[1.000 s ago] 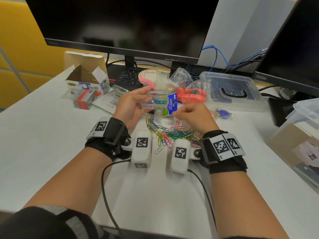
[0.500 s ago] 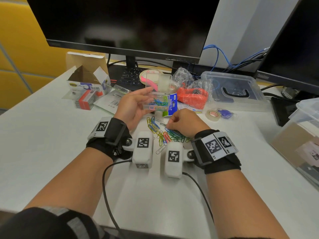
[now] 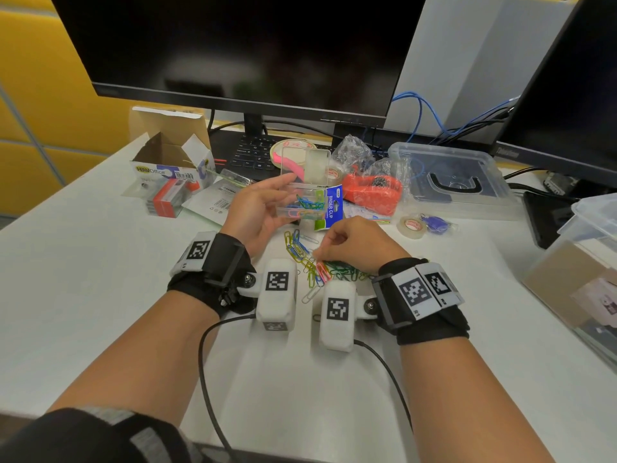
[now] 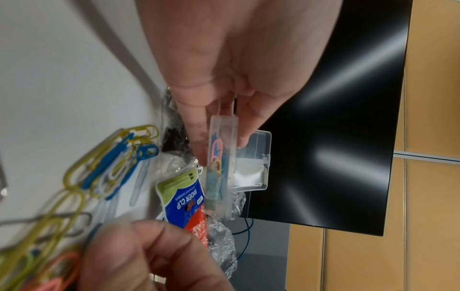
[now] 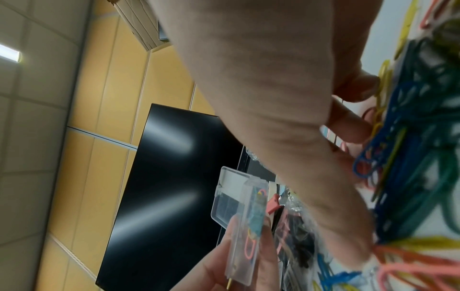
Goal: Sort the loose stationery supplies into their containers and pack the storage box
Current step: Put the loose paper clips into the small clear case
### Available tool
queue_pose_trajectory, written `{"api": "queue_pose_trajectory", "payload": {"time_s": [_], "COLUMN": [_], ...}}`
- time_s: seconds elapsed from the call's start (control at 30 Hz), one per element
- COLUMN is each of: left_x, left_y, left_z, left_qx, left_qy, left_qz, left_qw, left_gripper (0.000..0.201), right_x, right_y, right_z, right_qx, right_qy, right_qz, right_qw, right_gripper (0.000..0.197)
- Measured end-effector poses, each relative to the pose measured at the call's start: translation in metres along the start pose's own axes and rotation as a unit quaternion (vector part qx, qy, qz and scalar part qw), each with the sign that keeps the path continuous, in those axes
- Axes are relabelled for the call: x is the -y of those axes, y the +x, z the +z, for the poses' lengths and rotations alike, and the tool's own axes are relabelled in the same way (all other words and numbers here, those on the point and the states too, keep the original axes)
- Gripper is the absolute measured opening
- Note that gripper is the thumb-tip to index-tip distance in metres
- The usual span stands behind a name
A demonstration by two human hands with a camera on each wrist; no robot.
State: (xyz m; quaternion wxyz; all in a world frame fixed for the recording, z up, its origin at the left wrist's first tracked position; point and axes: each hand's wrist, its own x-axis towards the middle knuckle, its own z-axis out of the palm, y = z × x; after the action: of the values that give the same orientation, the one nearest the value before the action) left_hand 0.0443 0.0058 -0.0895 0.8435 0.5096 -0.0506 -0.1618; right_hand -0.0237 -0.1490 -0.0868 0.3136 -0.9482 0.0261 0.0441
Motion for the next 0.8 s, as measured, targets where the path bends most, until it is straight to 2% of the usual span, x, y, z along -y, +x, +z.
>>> {"api": "queue_pose_trajectory", "payload": {"time_s": [0.13, 0.33, 0.43, 0.57, 0.7, 0.8], "left_x": [0.0, -0.001, -0.001, -0.002, 0.0, 0.002], "left_y": [0.0, -0.001, -0.002, -0.003, -0.005, -0.007], "left_z": [0.0, 0.001, 0.0, 0.001, 0.003, 0.005], "left_qx": [-0.004, -0.001, -0.003, 0.005, 0.054, 0.082], "left_qy": [0.006, 0.004, 0.002, 0.023, 0.06, 0.069], "left_qz": [-0.001, 0.0, 0.0, 0.004, -0.019, -0.036], "left_qw": [1.0, 1.0, 1.0, 1.0, 0.997, 0.994], "left_gripper": [0.042, 0.043, 0.043, 0.041, 0.038, 0.038], "right_x": [-0.001, -0.004, -0.009, -0.009, -0.003, 0.001], "right_y": [0.002, 0.002, 0.0, 0.001, 0.005, 0.005], "right_z": [0.0, -0.004, -0.009, -0.013, -0.012, -0.008], "right_qx": [0.002, -0.045, -0.074, -0.153, -0.232, -0.237], "right_qy": [0.004, 0.05, 0.106, 0.213, 0.275, 0.262], "right_qz": [-0.011, -0.02, -0.026, -0.064, -0.104, -0.118], "right_qw": [1.0, 0.998, 0.991, 0.963, 0.927, 0.928], "right_gripper": [0.012, 0.004, 0.011, 0.013, 0.008, 0.009]}}
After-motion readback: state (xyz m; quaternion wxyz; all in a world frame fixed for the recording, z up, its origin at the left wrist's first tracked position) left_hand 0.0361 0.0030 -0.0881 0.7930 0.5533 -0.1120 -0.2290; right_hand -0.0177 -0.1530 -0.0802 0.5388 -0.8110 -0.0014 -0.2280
